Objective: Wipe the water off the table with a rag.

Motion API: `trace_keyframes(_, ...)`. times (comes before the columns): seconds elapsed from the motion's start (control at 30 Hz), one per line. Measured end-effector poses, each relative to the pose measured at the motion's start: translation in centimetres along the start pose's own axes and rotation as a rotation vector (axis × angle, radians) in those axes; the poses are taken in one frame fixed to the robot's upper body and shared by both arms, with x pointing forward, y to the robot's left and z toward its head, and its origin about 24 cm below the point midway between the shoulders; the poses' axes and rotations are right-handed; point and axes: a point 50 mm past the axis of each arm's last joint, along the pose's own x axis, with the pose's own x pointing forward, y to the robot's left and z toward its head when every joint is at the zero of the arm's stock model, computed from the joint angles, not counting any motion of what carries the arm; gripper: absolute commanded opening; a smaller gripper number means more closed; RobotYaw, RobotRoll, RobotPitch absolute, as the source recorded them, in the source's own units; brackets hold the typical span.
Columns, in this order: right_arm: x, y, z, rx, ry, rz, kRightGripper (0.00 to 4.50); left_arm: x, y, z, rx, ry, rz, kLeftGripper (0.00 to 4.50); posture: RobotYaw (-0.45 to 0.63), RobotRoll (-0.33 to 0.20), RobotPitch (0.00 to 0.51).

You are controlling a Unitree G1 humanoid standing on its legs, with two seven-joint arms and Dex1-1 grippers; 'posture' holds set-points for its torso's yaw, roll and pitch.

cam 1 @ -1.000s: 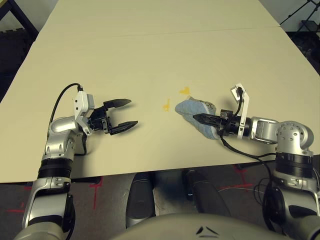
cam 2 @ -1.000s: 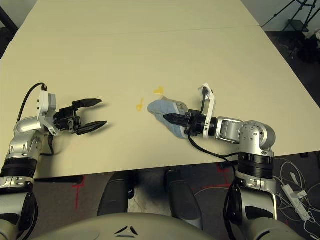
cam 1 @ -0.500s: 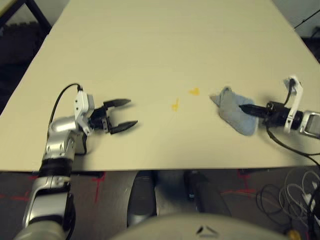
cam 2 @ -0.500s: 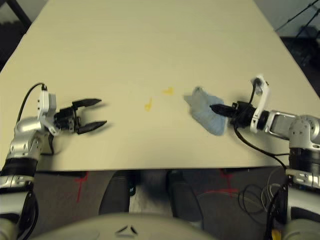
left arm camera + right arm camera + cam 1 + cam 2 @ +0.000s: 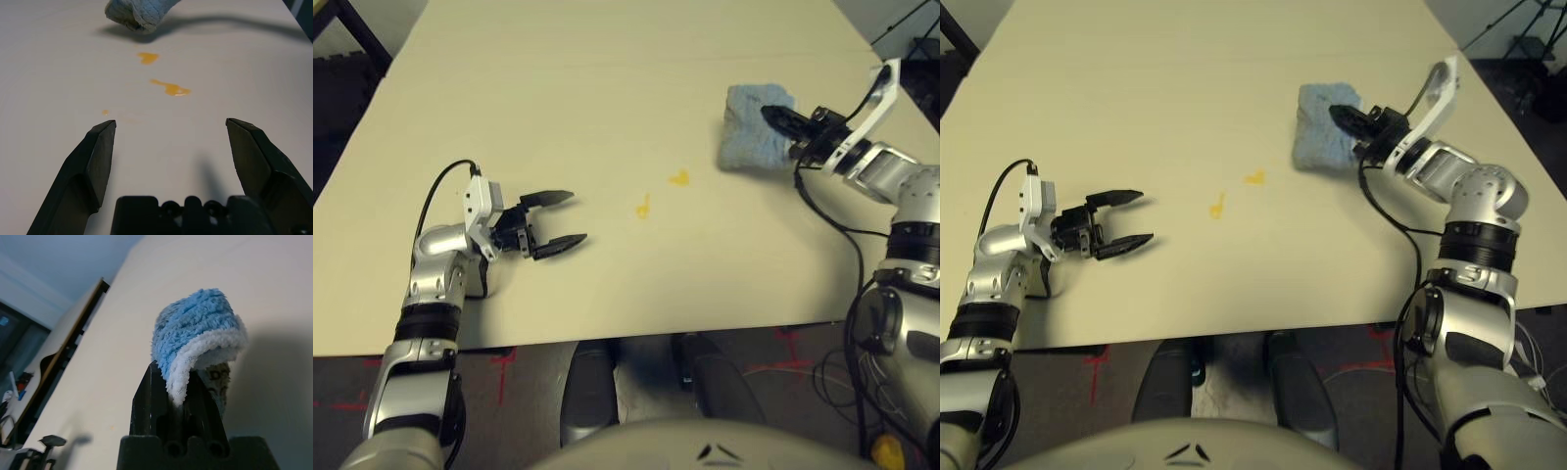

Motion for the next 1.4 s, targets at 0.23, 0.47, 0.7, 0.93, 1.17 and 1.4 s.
trace_keyframes(0.23,2.6,-1.7,-3.9,0.038,0.144,-0.112,0.01,-0.6,0.3,0.0,0.014,0.012,0.039,4.50,0.19,0.000,0.201)
trace_keyframes(0.47,4.5,-0.3,-6.1,0.070,0.229,-0.024,0.01,-0.7,0.3,0.0,0.015,0.011,0.053,4.50,0.20,0.000,0.201)
trace_keyframes(0.7,6.0,2.6,-9.1,0.095,0.325,0.096,0.01,-0.8,0.3,0.0,0.018,0.011,0.062,4.50,0.21,0.000,0.200)
trace_keyframes(0.93,5.9,2.7,-9.3,0.082,0.324,0.069,0.01,-0.8,0.0,0.0,0.024,0.013,0.061,4.50,0.21,0.000,0.201)
trace_keyframes(1.17,2.6,-0.8,-5.0,0.040,0.256,-0.074,0.01,-0.9,-0.1,0.0,0.025,0.012,0.067,4.50,0.20,0.000,0.202)
trace_keyframes(1.4,-1.7,-2.7,0.1,-0.016,0.180,-0.189,0.01,-0.9,-0.1,0.0,0.022,0.013,0.070,4.50,0.17,0.000,0.200)
